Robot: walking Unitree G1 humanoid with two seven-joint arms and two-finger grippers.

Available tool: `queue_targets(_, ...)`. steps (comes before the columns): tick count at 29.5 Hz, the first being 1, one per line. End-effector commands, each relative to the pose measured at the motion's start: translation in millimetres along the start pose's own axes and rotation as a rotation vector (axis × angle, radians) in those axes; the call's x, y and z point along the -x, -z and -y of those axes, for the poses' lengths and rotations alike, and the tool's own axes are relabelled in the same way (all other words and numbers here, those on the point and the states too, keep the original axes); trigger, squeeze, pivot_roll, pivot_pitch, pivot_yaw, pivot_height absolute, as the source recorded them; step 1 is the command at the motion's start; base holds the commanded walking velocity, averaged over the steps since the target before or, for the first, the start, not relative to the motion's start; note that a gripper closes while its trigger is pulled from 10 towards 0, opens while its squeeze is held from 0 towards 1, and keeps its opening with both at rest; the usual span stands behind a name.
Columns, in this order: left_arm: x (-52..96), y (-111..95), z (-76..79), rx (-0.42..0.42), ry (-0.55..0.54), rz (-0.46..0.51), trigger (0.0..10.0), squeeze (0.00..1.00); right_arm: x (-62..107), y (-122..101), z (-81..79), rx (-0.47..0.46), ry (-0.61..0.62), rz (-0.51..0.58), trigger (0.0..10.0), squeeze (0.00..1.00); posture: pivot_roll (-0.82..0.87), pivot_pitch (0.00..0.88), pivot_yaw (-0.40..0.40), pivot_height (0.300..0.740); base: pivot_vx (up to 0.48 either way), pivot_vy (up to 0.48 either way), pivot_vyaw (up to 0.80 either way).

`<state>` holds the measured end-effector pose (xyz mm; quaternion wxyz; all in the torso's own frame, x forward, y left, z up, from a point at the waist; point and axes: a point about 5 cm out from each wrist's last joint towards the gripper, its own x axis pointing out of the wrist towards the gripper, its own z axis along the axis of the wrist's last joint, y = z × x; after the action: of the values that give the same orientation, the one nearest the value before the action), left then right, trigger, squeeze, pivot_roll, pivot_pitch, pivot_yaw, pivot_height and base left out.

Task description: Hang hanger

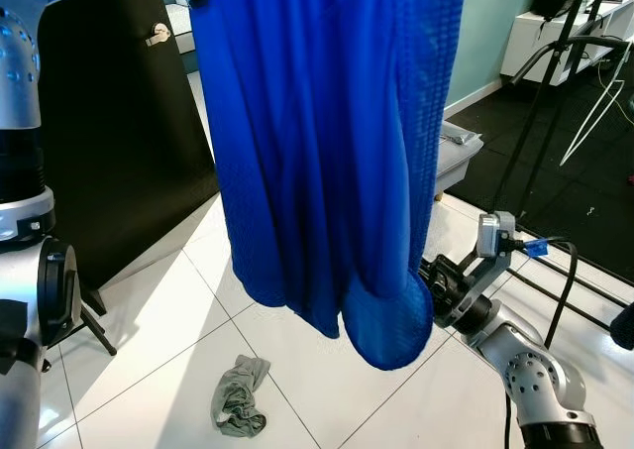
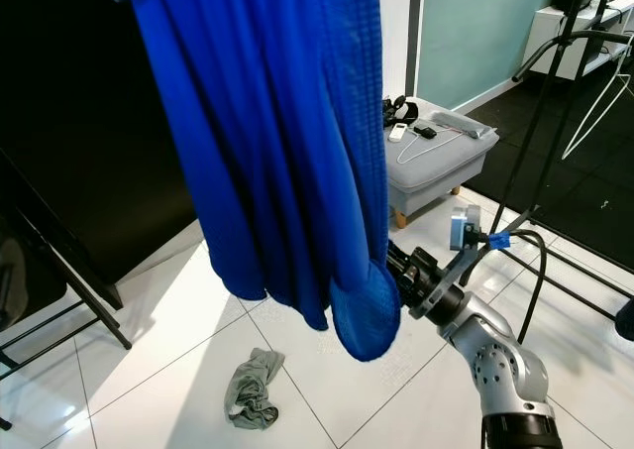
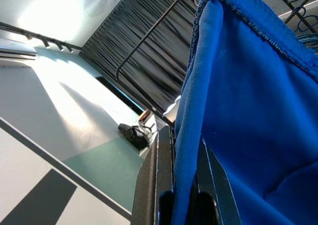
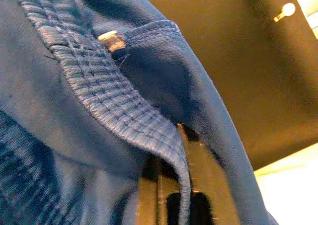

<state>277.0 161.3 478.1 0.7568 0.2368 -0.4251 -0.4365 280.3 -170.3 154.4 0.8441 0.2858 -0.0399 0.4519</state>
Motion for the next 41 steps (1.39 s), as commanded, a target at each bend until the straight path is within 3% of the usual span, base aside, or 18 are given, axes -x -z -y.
queue_targets(1,2.6,-4,-2.3,-0.005,-0.013,0.016,10.0,0.00,-1.6,-2,2.3,0.003,0.014,0.019,0.0,0.00,0.03,0.000,0.083,0.740,0.000,0.000,0.00)
queue_targets(10,6.9,-1,-9.0,-0.032,-0.048,-0.020,10.0,0.00,3.2,-20,6.9,0.029,0.044,0.081,0.0,0.00,0.03,0.000,0.086,0.740,0.000,0.000,0.00)
queue_targets(12,17.6,10,-13.6,-0.060,-0.066,-0.092,10.0,0.00,8.2,-35,9.5,0.044,0.052,0.111,0.0,0.00,0.02,0.000,0.087,0.740,0.000,0.000,0.00)
queue_targets(14,17.6,10,-13.6,-0.060,-0.066,-0.092,10.0,0.00,8.2,-35,9.5,0.044,0.052,0.111,0.0,0.00,0.02,0.000,0.087,0.740,0.000,0.000,0.00)
queue_targets(15,26.4,20,-13.6,-0.057,-0.062,-0.143,10.0,0.00,11.4,-45,10.9,0.041,0.055,0.145,0.0,0.00,0.02,0.000,0.088,0.740,0.000,0.000,0.00)
queue_targets(16,41.7,35,-8.9,-0.006,-0.040,-0.201,10.0,0.00,16.7,-61,11.6,0.042,0.050,0.187,0.0,0.00,0.02,0.000,0.086,0.740,0.000,0.000,0.00)
queue_targets(17,41.7,35,-8.9,-0.006,-0.040,-0.201,10.0,0.00,16.7,-61,11.6,0.042,0.050,0.187,0.0,0.00,0.02,0.000,0.086,0.740,0.000,0.000,0.00)
queue_targets(18,52.1,44,-4.8,0.034,-0.024,-0.234,10.0,0.00,20.5,-74,12.3,0.050,0.054,0.221,0.0,0.00,0.02,0.000,0.086,0.740,0.000,0.000,0.00)
queue_targets(20,52.1,44,-4.8,0.034,-0.024,-0.234,10.0,0.00,20.5,-74,12.3,0.050,0.054,0.221,0.0,0.00,0.02,0.000,0.086,0.740,0.000,0.000,0.00)
queue_targets(22,86.0,81,30.4,0.194,0.011,-0.336,10.0,0.00,16.4,-103,23.7,0.105,0.205,0.246,0.0,0.00,0.01,0.000,0.079,0.740,0.000,0.000,0.00)
queue_targets(24,100.6,100,61.1,0.260,0.040,-0.392,10.0,0.00,8.1,-113,30.3,0.133,0.307,0.230,0.0,0.00,0.01,0.000,0.077,0.740,0.000,0.000,0.00)
queue_targets(25,100.6,100,61.1,0.260,0.040,-0.392,10.0,0.00,8.1,-113,30.3,0.133,0.307,0.230,0.0,0.00,0.01,0.000,0.077,0.740,0.000,0.000,0.00)
queue_targets(27,100.4,109,87.4,0.266,0.081,-0.414,10.0,0.00,-2.8,-112,33.6,0.128,0.353,0.188,0.0,0.00,0.02,0.000,0.065,0.740,0.000,0.000,0.00)
queue_targets(30,96.3,112,104.9,0.285,0.083,-0.390,10.0,0.00,-12.0,-108,36.4,0.102,0.382,0.145,0.0,0.00,0.02,0.000,0.063,0.740,0.000,0.000,0.00)
queue_targets(34,87.9,103,105.4,0.304,0.042,-0.311,10.0,0.00,-21.7,-97,47.0,0.044,0.475,0.073,0.0,0.00,0.02,0.000,0.051,0.740,0.000,0.000,0.00)
queue_targets(41,82.7,85,91.7,0.300,0.006,-0.219,10.0,0.00,-15.0,-85,65.9,-0.019,0.621,0.018,0.0,0.00,0.03,0.000,0.040,0.740,0.000,0.000,0.00)
